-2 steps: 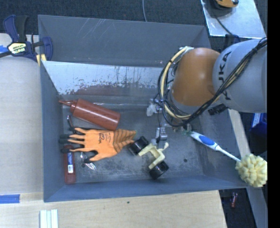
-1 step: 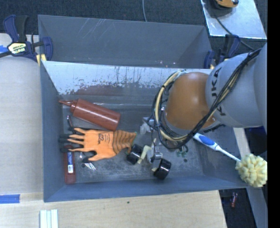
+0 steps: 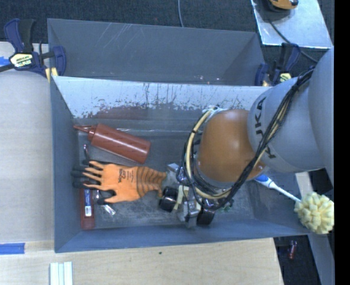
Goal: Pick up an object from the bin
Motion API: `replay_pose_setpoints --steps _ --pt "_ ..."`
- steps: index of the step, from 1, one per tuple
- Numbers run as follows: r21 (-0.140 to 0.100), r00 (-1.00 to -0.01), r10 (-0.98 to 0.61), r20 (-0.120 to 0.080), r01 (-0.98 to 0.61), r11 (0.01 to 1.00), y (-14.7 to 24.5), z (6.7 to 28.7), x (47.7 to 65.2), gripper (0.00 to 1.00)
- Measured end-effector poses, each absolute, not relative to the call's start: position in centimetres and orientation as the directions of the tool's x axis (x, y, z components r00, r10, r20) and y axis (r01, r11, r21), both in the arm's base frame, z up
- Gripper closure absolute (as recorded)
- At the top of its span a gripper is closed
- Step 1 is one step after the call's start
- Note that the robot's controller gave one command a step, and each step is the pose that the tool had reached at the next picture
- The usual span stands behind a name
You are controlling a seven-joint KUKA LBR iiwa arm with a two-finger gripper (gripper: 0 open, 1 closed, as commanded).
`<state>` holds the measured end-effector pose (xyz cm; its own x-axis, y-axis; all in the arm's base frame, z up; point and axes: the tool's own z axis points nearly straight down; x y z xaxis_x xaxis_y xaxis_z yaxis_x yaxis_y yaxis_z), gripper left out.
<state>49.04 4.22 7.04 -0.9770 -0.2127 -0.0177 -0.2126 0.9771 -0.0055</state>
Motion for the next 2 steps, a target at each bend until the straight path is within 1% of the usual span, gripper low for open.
replay_pose_setpoints --steps 1,2 --pt "0.004 -0.945 0.327 -0.019 0.327 0.945 -0.75 7.05 51.20 1.00" --pt "0.004 -0.945 0.326 -0.019 0.326 0.945 -0.74 7.05 51.20 1.00"
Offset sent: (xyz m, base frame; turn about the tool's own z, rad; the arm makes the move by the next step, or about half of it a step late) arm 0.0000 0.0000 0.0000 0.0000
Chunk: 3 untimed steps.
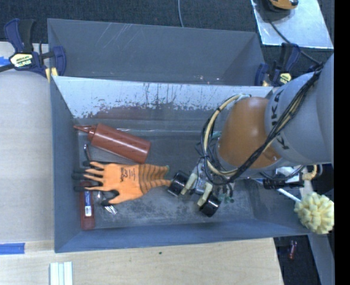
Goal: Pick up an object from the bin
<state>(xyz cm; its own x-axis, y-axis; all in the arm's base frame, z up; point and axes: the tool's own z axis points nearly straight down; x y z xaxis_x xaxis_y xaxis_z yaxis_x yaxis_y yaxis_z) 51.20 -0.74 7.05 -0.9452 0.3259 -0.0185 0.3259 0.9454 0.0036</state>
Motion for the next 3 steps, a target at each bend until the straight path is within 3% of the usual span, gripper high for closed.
replay_pose_setpoints --steps 3 --pt "0.003 -0.946 0.324 -0.018 0.324 0.946 -0.72 7.06 51.20 1.00"
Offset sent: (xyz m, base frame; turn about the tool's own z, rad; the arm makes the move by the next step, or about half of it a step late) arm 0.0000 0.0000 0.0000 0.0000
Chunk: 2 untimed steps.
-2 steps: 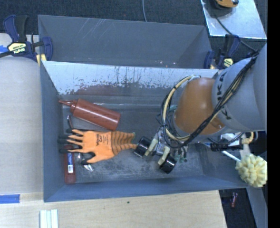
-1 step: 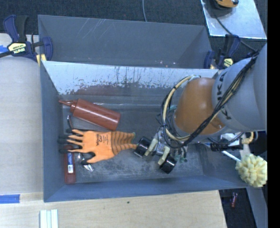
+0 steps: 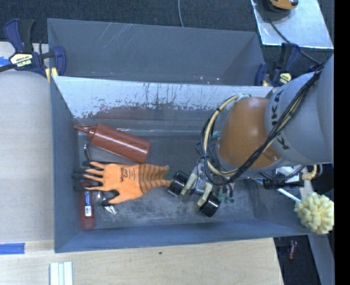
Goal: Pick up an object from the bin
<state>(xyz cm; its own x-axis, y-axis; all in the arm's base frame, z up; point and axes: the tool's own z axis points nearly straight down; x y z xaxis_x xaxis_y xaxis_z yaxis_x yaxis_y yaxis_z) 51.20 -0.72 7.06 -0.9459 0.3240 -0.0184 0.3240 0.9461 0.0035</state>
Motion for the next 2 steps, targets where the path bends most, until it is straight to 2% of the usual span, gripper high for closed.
replay_pose_setpoints --steps 2 --pt "0.002 -0.956 0.294 -0.020 0.294 0.956 -0.58 7.06 51.21 1.00"
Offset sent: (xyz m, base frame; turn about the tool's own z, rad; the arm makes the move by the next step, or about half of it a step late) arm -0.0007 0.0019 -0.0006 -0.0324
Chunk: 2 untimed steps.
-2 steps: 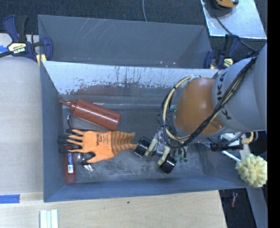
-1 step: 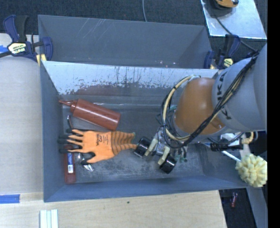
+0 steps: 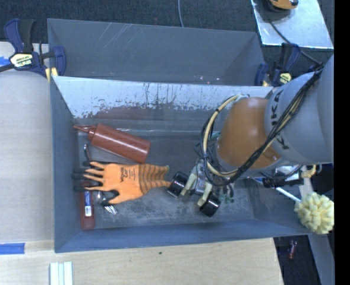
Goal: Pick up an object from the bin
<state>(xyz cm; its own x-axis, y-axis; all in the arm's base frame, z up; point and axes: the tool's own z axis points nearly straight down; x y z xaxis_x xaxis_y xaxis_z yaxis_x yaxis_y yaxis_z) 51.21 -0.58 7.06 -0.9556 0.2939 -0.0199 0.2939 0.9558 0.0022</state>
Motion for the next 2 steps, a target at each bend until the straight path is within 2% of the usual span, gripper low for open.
replay_pose_setpoints --steps 2 --pt "0.001 -0.972 0.236 -0.026 0.236 0.972 0.38 7.07 51.90 1.00"
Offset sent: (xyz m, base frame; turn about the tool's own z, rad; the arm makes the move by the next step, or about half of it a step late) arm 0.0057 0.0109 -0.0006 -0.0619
